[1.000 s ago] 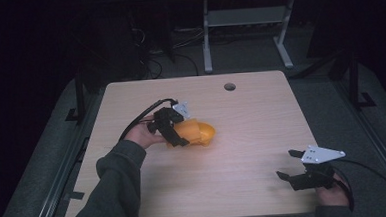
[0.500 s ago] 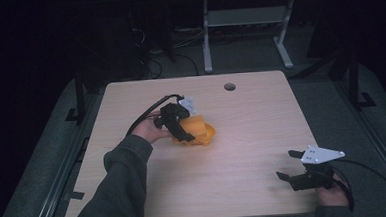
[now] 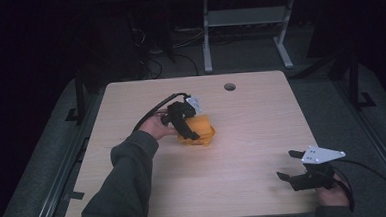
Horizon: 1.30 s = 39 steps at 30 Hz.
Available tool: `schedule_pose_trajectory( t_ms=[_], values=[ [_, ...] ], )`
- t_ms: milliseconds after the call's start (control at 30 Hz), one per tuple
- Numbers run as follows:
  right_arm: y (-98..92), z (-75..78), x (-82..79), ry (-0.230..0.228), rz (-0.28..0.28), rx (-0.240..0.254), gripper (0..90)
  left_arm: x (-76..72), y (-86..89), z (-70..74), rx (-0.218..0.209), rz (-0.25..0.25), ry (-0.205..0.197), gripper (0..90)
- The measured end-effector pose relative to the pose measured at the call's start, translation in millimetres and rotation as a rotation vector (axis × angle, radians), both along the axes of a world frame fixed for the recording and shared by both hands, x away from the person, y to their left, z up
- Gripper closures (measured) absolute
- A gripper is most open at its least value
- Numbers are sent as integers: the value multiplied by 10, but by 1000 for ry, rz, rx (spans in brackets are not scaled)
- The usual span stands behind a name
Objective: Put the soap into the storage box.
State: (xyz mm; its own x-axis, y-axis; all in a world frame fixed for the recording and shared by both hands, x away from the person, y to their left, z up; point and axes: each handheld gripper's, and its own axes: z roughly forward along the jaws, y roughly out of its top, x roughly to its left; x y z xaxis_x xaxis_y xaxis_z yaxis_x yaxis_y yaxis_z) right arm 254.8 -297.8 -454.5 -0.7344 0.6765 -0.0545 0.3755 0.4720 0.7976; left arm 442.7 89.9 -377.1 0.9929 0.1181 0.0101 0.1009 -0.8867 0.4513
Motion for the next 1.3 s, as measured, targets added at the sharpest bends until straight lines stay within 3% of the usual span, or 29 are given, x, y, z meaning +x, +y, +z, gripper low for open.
schedule_pose_trajectory(
  t_ms=[500,1300],
  values=[
    [1,-3,4,3,1,0,139,50,-58,-144,11,-18,11,210],
    [5,4,-1,2,8,-4,139,41,-48,-125,30,-2,13,182]
  ],
)
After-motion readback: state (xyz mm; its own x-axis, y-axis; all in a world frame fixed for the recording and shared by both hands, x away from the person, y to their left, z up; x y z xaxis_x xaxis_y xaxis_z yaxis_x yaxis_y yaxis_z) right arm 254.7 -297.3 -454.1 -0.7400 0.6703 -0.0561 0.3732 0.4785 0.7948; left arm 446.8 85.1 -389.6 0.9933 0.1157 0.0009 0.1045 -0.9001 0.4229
